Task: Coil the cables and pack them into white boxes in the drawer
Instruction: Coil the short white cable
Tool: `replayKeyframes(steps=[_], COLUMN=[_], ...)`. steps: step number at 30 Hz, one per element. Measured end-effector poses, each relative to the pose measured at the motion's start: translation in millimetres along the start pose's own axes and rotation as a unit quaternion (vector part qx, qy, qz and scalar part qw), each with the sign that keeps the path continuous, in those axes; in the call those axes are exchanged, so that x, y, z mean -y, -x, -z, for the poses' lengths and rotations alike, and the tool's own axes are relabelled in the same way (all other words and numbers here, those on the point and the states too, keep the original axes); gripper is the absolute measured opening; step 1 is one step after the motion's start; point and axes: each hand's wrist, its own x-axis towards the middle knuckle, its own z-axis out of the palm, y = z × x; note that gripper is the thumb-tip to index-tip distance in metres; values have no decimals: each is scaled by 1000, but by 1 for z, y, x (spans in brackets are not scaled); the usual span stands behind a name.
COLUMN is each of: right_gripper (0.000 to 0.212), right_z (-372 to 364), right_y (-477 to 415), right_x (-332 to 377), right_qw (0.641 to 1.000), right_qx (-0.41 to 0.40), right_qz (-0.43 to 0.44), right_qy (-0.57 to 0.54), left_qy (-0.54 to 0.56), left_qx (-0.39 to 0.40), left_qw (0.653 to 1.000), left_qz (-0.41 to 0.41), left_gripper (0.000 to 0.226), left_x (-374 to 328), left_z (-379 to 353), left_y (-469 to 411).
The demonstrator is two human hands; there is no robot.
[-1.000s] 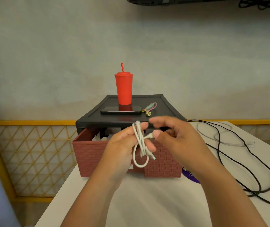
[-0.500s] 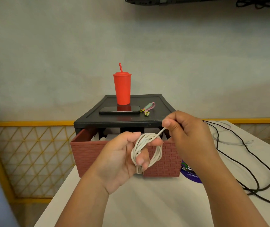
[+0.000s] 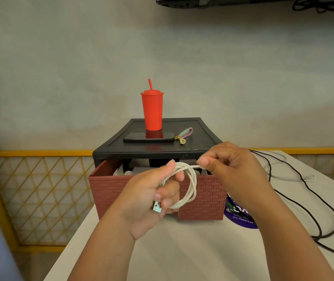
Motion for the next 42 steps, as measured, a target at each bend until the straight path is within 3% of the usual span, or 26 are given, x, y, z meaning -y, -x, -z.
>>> replayKeyframes(steps=[7,10,13,16,21,27,30,35,39,42], right_gripper=[17,9,25,35,38,55,49,15,22,27], right_z=[-12,-10,-5,-4,-15,-32,-33,-29,-25,-22], right_y=[3,6,9,9,10,9,10,7,6,6], right_x=[5,9,14,14,10,16,18,14,12,10], right_qw=[999,997,987,988,970,962,981,997,988,961], right_qx=[0,70,138,152,141,81,72,65,105,162], right_qz=[3,-14,-9,12,66,57,34,-39,-94,-143], right_qy=[34,-35,-83,-21,188,254,175,22,-57,-174], left_qy=[108,122,140,141,138,168,194,190,173,179], left_qx=[3,-14,-31,-34,-55,-42,-25,-26,-35,-38], left_qw=[994,992,990,989,989,985,980,981,984,983], left_qz=[11,1,-7,-9,-15,-23,-22,-3,17,28], left_gripper=[37,36,35,34,39,34,35,37,34,33], left_x=[0,-1,-1,-1,2,3,3,-1,-2,-1], left_z=[2,2,4,5,3,1,1,5,8,10], left_y=[-4,-5,-6,-6,-9,-8,-8,-6,-7,-9])
